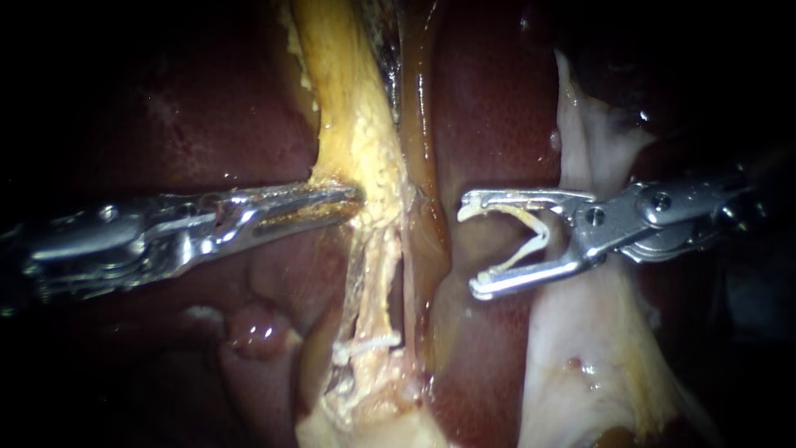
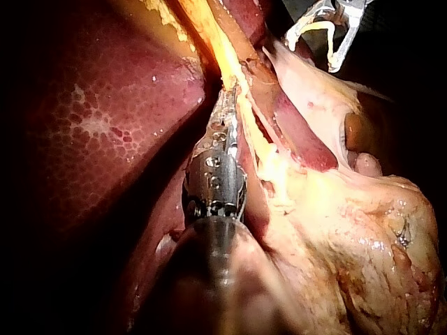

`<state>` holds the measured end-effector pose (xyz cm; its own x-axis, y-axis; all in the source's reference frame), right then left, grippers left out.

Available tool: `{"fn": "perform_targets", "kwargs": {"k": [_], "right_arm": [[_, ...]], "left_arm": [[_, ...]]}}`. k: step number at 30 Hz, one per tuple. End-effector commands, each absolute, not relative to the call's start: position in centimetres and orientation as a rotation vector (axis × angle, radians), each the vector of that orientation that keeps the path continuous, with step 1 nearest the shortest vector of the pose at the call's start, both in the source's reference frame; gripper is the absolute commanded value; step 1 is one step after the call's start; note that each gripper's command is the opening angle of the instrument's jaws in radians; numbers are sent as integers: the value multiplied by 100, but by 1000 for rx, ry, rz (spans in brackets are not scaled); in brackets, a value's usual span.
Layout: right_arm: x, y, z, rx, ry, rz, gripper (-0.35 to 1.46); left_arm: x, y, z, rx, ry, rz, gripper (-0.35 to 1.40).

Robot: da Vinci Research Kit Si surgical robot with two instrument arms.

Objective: Clipping second clip left tube

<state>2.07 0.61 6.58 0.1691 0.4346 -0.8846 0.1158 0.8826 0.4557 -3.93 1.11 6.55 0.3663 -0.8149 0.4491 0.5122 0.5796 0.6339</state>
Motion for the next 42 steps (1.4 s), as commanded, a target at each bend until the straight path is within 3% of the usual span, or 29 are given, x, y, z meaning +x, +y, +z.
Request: {"fn": "perform_targets", "kwargs": {"k": [1,7,14,24,32,42], "right_arm": [[208,58,659,477,1401,228,60],[225,31,680,581,1330,243,58],[263,-3,728,671,1266,266,58],[306,-24,781,729,1238,264,58],[337,-32,795,765,1236,244,58],[354,-43,772,858,1329,162,54]], "left_arm": [[-391,112,652,427,-819,-885,-35],[-371,125,617,422,-814,-898,-35],[-355,137,564,400,-857,-915,-35],[-355,133,526,384,-887,-913,-35],[-356,133,527,383,-887,-914,-35],[-356,133,529,383,-887,-913,-35]]}}
